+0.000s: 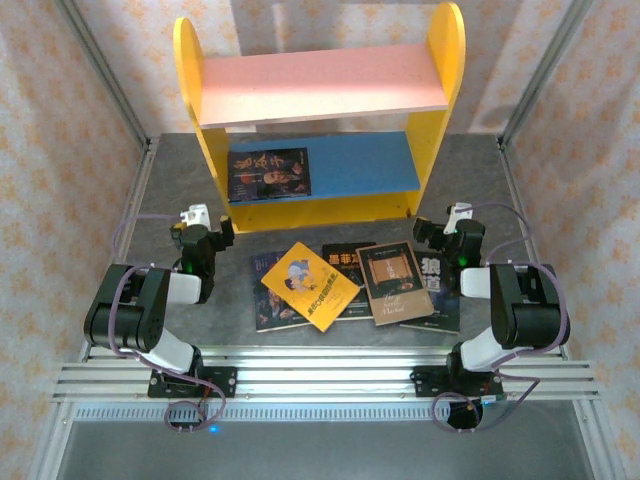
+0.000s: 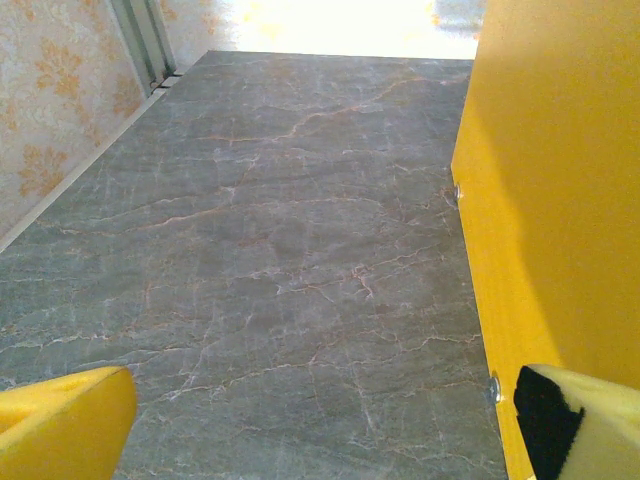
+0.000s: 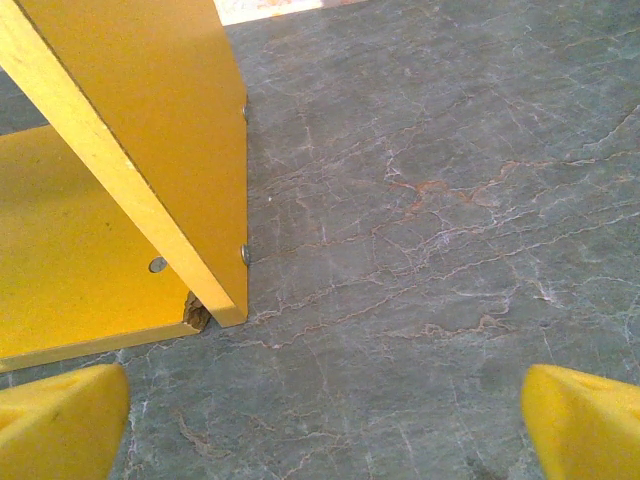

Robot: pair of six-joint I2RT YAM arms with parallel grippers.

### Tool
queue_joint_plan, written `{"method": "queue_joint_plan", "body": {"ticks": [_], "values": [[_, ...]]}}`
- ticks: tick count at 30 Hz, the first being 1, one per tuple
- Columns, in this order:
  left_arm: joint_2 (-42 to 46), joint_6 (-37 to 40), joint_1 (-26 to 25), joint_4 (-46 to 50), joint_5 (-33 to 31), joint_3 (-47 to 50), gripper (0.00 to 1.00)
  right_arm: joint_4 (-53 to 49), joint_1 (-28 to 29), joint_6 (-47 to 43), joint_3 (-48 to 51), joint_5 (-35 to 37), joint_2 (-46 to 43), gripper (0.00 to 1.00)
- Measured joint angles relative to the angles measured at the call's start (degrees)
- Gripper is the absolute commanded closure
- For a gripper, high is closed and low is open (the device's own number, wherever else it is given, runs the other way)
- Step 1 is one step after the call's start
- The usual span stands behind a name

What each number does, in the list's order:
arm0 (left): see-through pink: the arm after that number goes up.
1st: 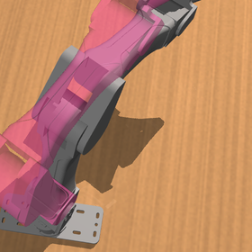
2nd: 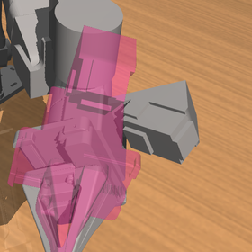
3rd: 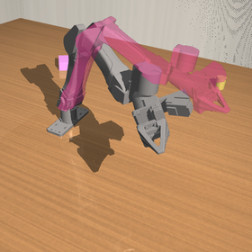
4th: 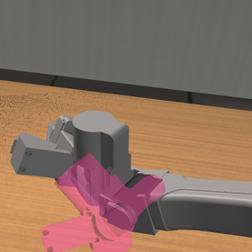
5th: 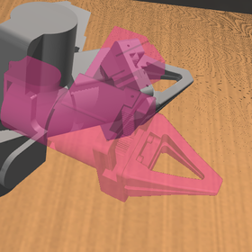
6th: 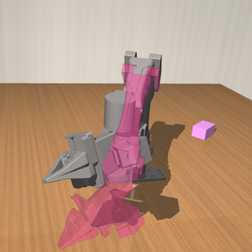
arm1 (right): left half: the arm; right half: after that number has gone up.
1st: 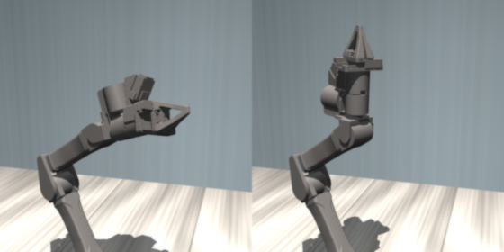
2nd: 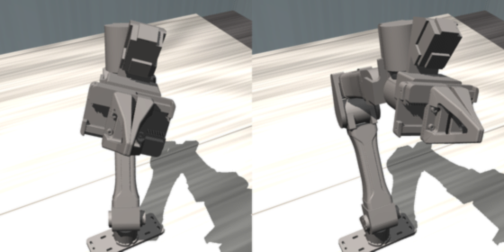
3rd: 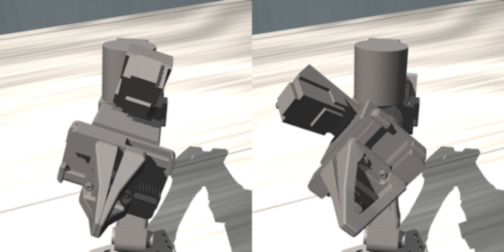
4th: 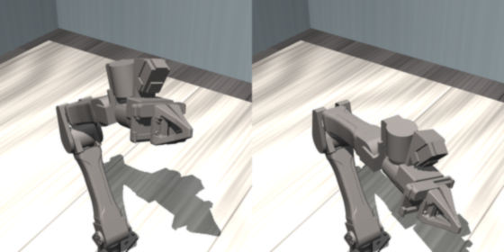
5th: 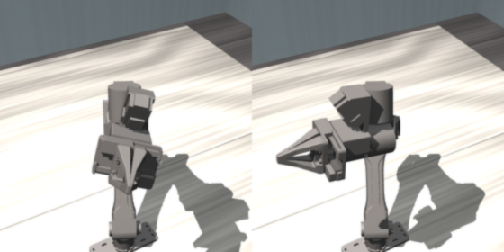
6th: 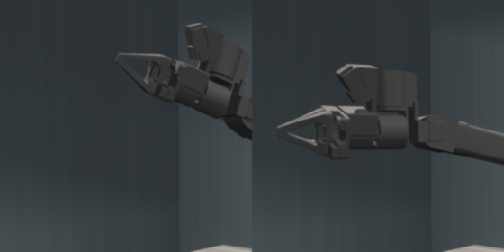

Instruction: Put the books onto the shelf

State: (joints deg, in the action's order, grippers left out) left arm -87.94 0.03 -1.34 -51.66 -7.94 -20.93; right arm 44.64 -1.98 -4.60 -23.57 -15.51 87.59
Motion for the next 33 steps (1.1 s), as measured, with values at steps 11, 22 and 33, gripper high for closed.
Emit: {"method": "queue_joint_plan", "body": {"ticks": [11,22,33], "values": [[11.1,2.5,-6.3,4.2,-4.8,2.3,0.01,-4.7,-0.1,1.4,0.0,3.7,-4.4,0.01],[55.9,-6.9,-11.8,38.9,-9.3,-1.6,0.01,-30.8,0.0,9.3,-7.0,13.0,-29.2,0.01],[59.5,-15.5,-12.9,63.3,-8.6,-17.2,0.01,-55.0,2.1,16.8,-9.3,13.8,-41.1,0.01]]}}
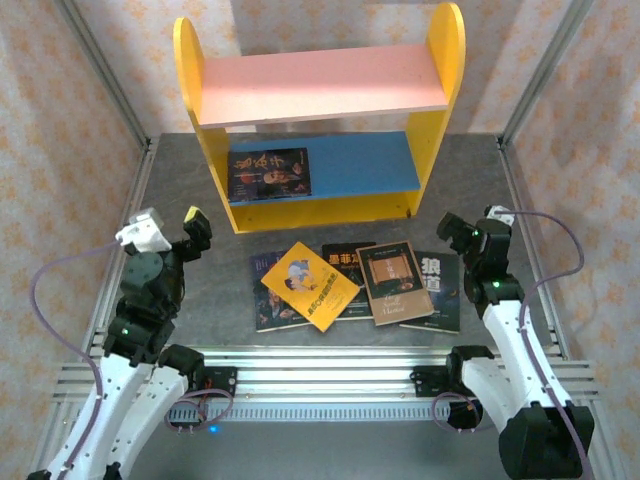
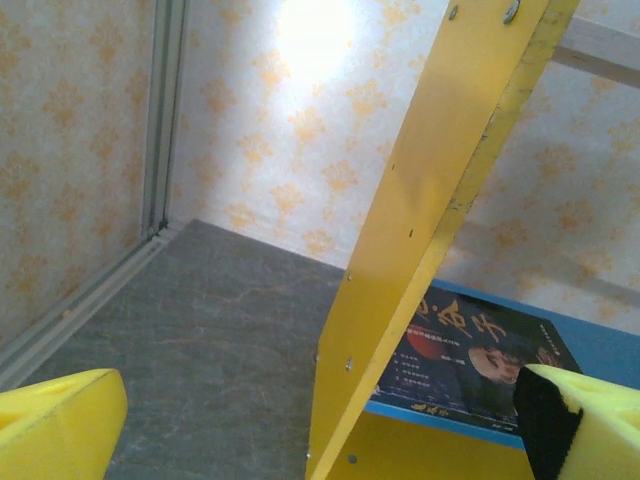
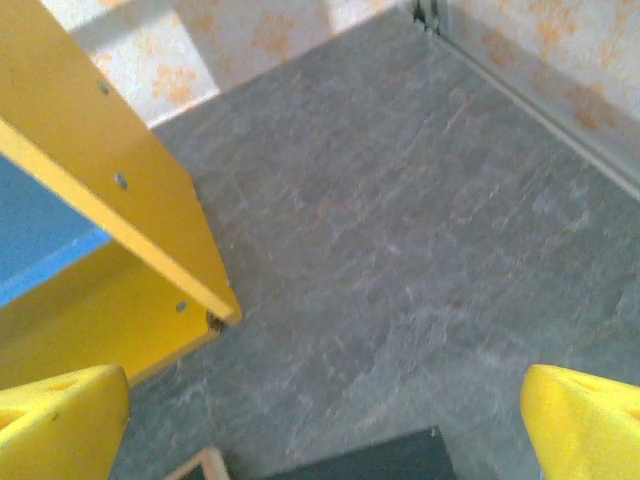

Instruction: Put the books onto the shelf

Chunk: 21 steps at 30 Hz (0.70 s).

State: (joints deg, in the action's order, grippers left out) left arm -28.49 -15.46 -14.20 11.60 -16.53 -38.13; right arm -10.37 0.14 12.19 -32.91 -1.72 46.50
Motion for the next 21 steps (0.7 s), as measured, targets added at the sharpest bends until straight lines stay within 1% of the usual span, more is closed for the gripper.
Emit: {"method": "queue_joint_plan", "body": {"ticks": [1,2,4,7,9,11,14,17,21], "values": [[-1.9,-1.0,-0.1,1.8,0.5,-1.8,0.01,-1.2,0.2,0.3,-0.5,-0.7,0.0,0.01],[-4.3,-2.0,-0.2,3.4,1.6,-3.8,0.01,-3.0,0.5,0.7,-1.4,-1.8,0.2,0.03],[-9.5,-4.1,-0.4,6.8,4.9,-8.1,0.01,-5.5,1.0,1.3,-3.1,-4.3,1.1,0.06],[-16.7,-7.2,-1.7,9.8,10.5,-13.1,0.01,-8.0,3.7,2.0,-5.4,-8.3,3.6,0.07],[-20.0,-9.3,-4.0,11.3,13.8,-13.9,0.01,-9.3,6.6,2.5,-5.6,-9.7,4.4,0.07],[-22.0,-11.4,-8.1,12.6,16.0,-13.9,0.01,-10.7,9.4,3.0,-5.6,-10.8,4.8,0.08],[-22.8,-14.8,-15.3,13.2,16.4,-13.6,0.01,-11.7,13.0,3.6,-5.6,-12.3,5.5,0.10],[-23.5,-18.5,-20.6,14.3,14.2,-13.6,0.01,-12.0,15.4,4.1,-5.6,-13.5,7.3,0.13],[-28.5,-19.7,-24.6,18.7,9.8,-15.6,0.01,-12.2,18.1,4.3,-5.6,-14.7,10.7,0.15]]}}
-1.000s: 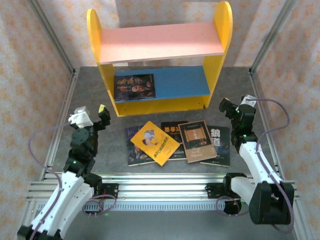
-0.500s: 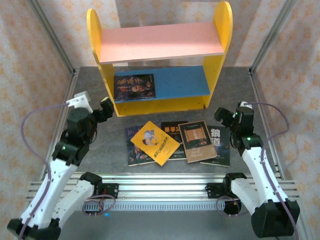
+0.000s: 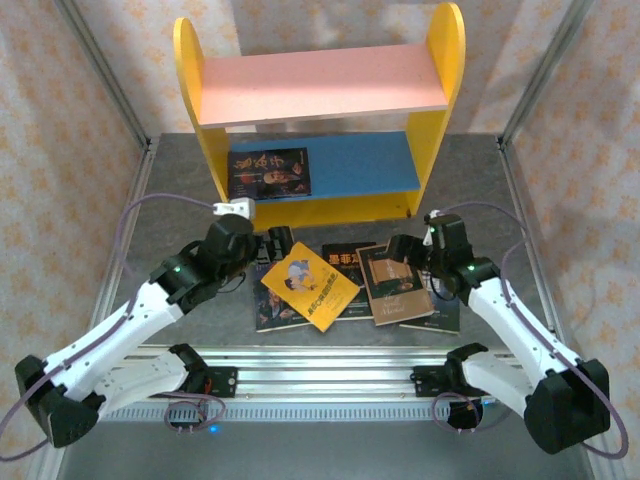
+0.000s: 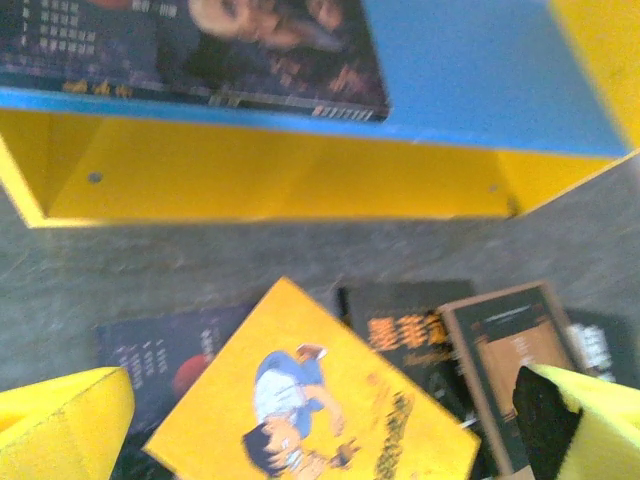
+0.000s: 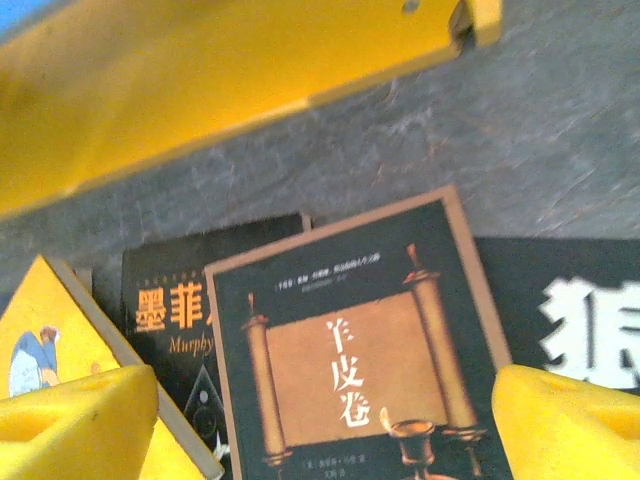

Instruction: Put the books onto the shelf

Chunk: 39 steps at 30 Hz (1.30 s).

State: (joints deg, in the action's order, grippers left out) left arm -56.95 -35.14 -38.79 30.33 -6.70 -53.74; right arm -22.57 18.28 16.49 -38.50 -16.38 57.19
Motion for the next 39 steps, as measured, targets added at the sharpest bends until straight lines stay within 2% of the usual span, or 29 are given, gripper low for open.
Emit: {"method": "queue_joint_plan", "body": {"ticks": [5,11,17,20,26,34,39], "values": [[-5.2,-2.2,-3.0,4.3,-4.3,-3.7,0.01,-0.4,3.9,0.0,-0.9,-0.4,4.3,0.17],[-8.3,-7.5,-3.6,7.8,-4.3,-4.2,0.01,0.4,7.9,0.2,-4.5,-0.4,10.2,0.21],[-4.3,-14.6,-4.0,6.8,-4.0,1.8,0.01,2.1,12.7,0.5,-8.3,-0.4,18.7,0.26],[-3.5,-17.4,-4.0,6.3,-3.0,4.2,0.02,2.5,14.5,0.4,-9.8,-0.4,21.4,0.28],[-8.1,-22.0,-4.0,5.7,0.6,5.5,0.06,4.2,18.1,0.9,-12.8,-1.3,27.3,0.37],[-14.0,-26.9,-4.8,2.4,6.7,9.7,0.08,5.4,21.9,1.2,-14.3,-2.4,31.7,0.41],[-15.4,-28.0,-5.1,0.8,8.8,10.1,0.09,5.9,22.2,1.6,-14.3,-3.2,32.9,0.43]]}}
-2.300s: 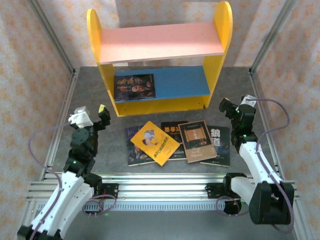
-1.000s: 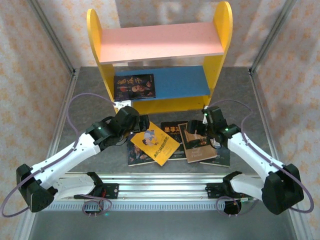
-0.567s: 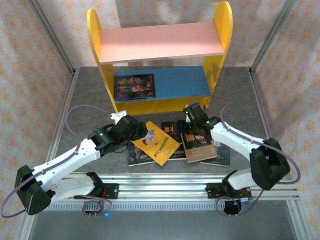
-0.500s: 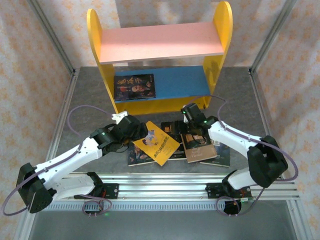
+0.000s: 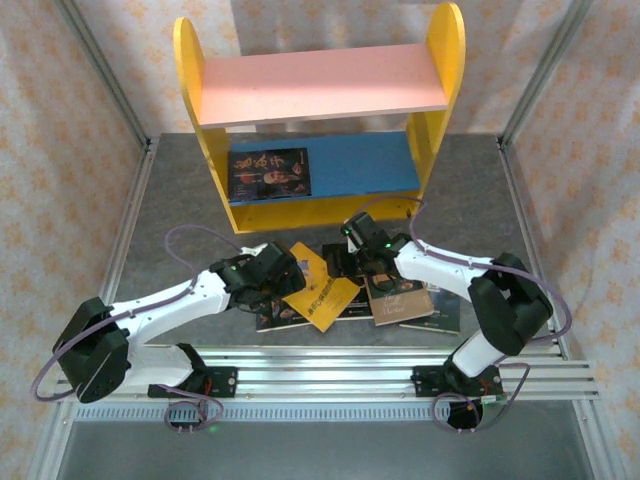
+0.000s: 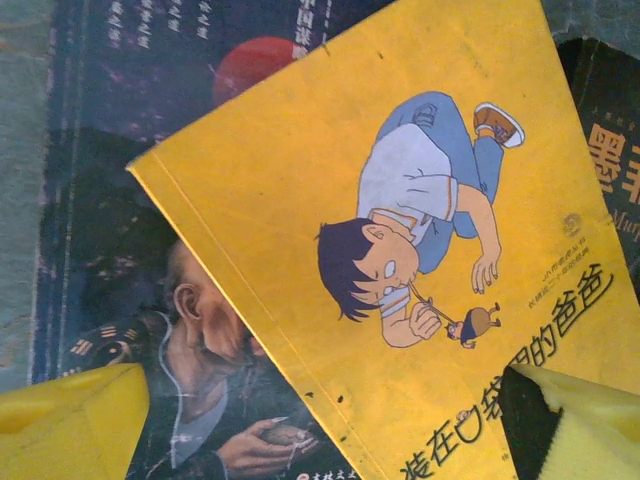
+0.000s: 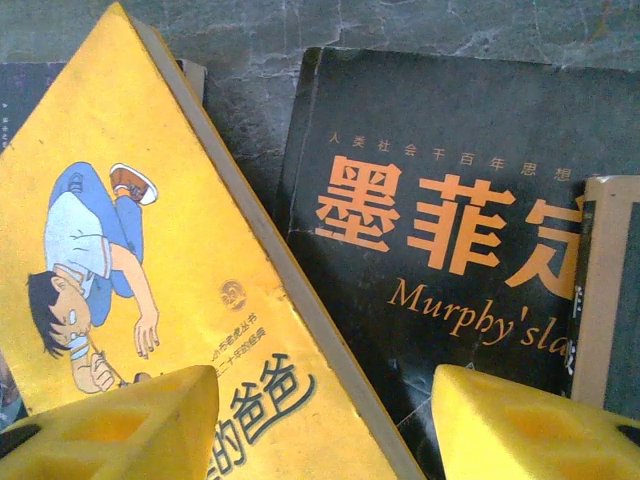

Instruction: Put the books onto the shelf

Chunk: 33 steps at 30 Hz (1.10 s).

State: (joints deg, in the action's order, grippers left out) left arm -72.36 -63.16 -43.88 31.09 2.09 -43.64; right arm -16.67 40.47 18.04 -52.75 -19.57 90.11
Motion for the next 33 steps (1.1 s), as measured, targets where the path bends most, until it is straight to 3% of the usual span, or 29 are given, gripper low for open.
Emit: {"method": "queue_joint_plan", "body": {"ticks": [29,33], "values": [[-4.8,-1.8,0.0,-7.3,5.5,4.4,0.12,1.5,0.0,0.6,0.0,-2.6,2.8,0.55],[-5.0,-1.8,0.0,-8.2,5.5,4.5,0.12,2.6,0.0,1.3,1.2,-3.2,3.7,0.61]]}}
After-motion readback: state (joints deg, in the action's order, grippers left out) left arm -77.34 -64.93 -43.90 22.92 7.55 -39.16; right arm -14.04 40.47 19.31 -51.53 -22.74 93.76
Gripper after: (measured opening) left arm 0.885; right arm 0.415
